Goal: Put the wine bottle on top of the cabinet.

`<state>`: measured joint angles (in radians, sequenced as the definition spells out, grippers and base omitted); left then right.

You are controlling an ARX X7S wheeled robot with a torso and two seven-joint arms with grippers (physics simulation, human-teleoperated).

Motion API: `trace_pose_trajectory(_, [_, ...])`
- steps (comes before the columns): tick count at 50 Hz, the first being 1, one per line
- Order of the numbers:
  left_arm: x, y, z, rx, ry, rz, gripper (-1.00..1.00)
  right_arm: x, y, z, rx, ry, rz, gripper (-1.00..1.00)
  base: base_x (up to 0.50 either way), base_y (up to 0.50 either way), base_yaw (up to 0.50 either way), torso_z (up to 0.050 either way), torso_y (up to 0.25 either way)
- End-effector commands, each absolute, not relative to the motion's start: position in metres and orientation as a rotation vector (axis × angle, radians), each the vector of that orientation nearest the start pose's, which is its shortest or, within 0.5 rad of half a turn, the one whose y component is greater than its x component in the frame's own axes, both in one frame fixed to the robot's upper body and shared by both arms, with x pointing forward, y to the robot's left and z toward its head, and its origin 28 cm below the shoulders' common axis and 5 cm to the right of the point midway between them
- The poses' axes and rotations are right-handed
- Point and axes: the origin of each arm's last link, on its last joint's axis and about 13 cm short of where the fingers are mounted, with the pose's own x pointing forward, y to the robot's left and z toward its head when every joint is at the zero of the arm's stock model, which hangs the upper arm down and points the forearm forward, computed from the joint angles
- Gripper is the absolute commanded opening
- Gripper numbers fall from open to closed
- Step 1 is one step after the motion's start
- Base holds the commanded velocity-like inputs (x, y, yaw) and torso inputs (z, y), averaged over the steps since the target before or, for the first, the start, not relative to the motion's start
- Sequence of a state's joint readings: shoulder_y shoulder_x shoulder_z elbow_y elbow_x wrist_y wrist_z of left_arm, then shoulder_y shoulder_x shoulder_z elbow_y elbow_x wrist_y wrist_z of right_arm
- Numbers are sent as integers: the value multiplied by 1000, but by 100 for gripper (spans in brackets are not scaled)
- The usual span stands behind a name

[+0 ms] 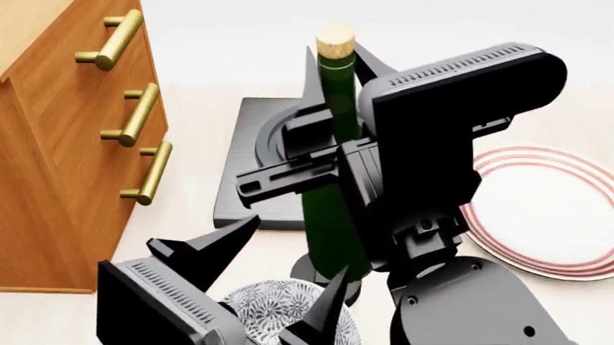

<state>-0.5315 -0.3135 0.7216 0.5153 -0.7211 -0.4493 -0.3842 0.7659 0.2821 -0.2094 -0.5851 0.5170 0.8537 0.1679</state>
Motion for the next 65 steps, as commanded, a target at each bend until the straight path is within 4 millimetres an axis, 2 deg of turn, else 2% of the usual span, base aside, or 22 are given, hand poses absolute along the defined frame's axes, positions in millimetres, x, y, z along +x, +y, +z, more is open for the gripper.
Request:
trace_pose_trajectory(1, [242, 105, 157, -111, -109, -666, 100, 264, -84, 259, -83, -413, 329, -100, 0, 0, 0, 0, 10])
trace_pose_trajectory(17, [262, 101, 157, -92, -85, -642, 100, 262, -86, 260, -77, -423, 330, -100, 0, 0, 0, 1, 0])
trace_pose_trajectory(28, [272, 93, 148, -84, -54, -648, 100, 260, -85, 258, -76, -424, 334, -100, 0, 0, 0, 0, 1])
trace_pose_trajectory(49, [281, 86, 145, -92, -32, -658, 100, 260, -85, 254, -73, -416, 342, -100, 0, 0, 0, 0, 0])
trace_pose_trajectory(50, [281, 86, 145, -91, -36, -651, -100, 260, -85, 254, -73, -416, 342, -100, 0, 0, 0, 0, 0])
trace_pose_trajectory(65, [280, 88, 141, -86, -41, -651, -100, 260, -85, 252, -62, -409, 341, -100, 0, 0, 0, 0, 1])
